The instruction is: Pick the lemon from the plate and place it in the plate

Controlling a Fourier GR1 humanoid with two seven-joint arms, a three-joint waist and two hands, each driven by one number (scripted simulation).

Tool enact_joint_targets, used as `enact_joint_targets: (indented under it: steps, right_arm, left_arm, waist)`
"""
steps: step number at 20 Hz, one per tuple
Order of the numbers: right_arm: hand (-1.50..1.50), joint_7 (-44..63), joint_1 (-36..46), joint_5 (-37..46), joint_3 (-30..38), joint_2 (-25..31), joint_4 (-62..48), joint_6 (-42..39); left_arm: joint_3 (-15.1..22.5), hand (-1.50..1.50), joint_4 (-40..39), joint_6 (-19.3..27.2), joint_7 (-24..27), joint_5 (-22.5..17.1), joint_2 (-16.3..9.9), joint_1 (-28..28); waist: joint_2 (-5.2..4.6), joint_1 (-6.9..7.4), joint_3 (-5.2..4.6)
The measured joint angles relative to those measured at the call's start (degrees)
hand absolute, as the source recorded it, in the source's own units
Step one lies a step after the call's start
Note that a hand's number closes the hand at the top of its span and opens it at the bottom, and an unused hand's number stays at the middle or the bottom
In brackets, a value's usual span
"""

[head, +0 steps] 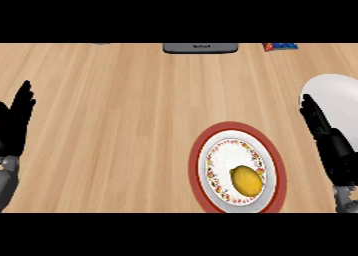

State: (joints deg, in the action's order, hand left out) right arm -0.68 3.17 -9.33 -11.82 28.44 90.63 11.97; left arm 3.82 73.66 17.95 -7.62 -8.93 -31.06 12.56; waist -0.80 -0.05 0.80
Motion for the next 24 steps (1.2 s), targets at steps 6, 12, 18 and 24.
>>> enact_joint_targets:
  steps: [6, 12, 18, 24]
  right_arm:
    - [1.50, -3.84, 10.95, -8.43, 0.37, -0.12, 0.85, -13.44]
    - [-1.50, -16.73, 16.73, -3.53, 4.26, 2.32, -10.90, -16.46]
    - [-1.50, -31.01, 20.20, -4.62, 7.15, 1.16, -24.47, -26.88]
    - [-1.50, -32.53, 22.59, 1.85, 4.97, 8.06, -25.81, -33.83]
  left_arm:
    - [4.98, 0.00, -0.05, -2.65, -1.53, -2.61, 8.04, -2.34]
    - [8.64, 0.00, 1.64, -6.66, -1.50, -6.65, 14.68, -5.73]
    - [9.88, 0.00, 4.55, -7.51, -1.59, -6.85, 16.69, -9.63]
    - [9.63, 0.00, 5.86, -8.00, -1.69, -6.77, 17.15, -11.60]
  waist:
    - [0.13, 2.22, -0.54]
    - [0.15, 2.46, -0.75]
    - [0.47, 1.49, -0.73]
    - [0.72, 0.81, -0.78]
